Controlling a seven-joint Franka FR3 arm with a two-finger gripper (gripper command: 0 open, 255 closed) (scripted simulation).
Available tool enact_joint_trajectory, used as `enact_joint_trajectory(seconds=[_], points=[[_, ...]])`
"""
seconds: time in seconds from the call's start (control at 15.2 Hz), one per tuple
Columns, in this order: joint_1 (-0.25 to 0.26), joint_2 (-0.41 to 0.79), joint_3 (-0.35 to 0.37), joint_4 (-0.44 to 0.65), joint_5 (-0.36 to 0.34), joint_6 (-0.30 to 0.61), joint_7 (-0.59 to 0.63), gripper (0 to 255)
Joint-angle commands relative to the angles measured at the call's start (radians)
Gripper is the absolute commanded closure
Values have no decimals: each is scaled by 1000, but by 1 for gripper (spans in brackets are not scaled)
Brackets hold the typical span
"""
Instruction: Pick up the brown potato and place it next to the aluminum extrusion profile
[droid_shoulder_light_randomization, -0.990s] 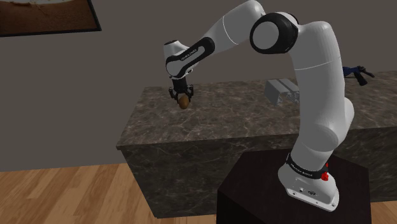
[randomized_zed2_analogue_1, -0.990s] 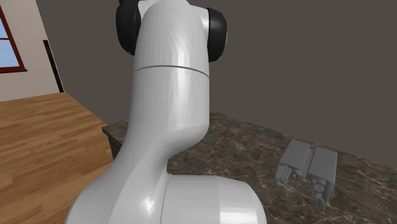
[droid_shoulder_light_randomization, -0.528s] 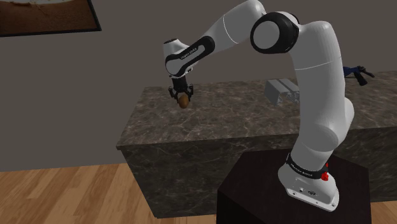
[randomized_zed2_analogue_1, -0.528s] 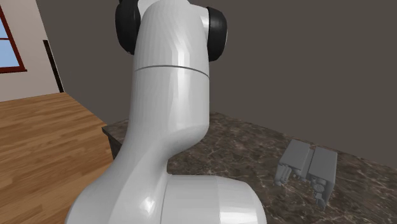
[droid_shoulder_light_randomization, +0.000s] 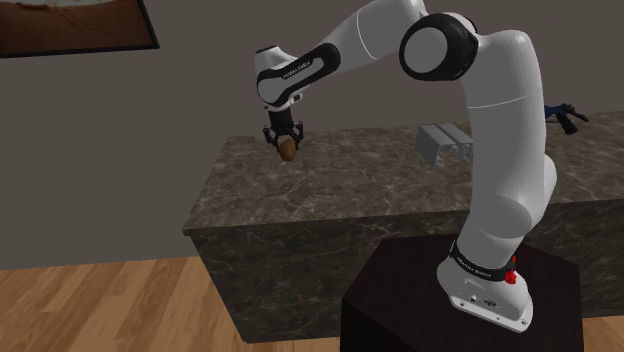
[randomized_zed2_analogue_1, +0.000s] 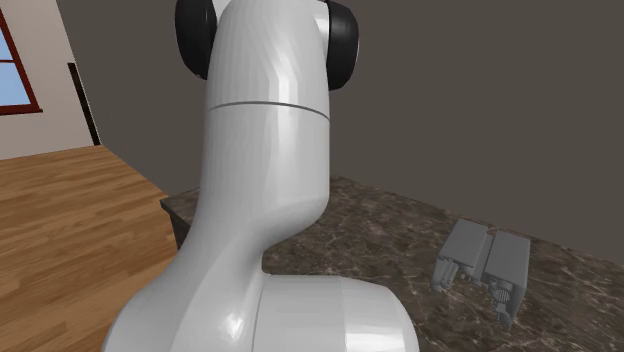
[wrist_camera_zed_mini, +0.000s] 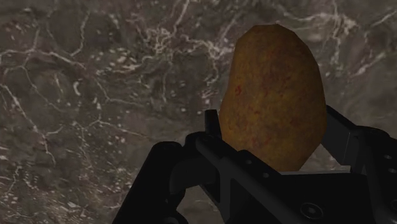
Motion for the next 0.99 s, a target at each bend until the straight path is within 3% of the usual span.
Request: enact_joint_trajectory(seconds=[0.0,0.92], points=[[0,-10,1,14,3,-24,-2,255],[3,-47,6,148,15,-193,-21,255]])
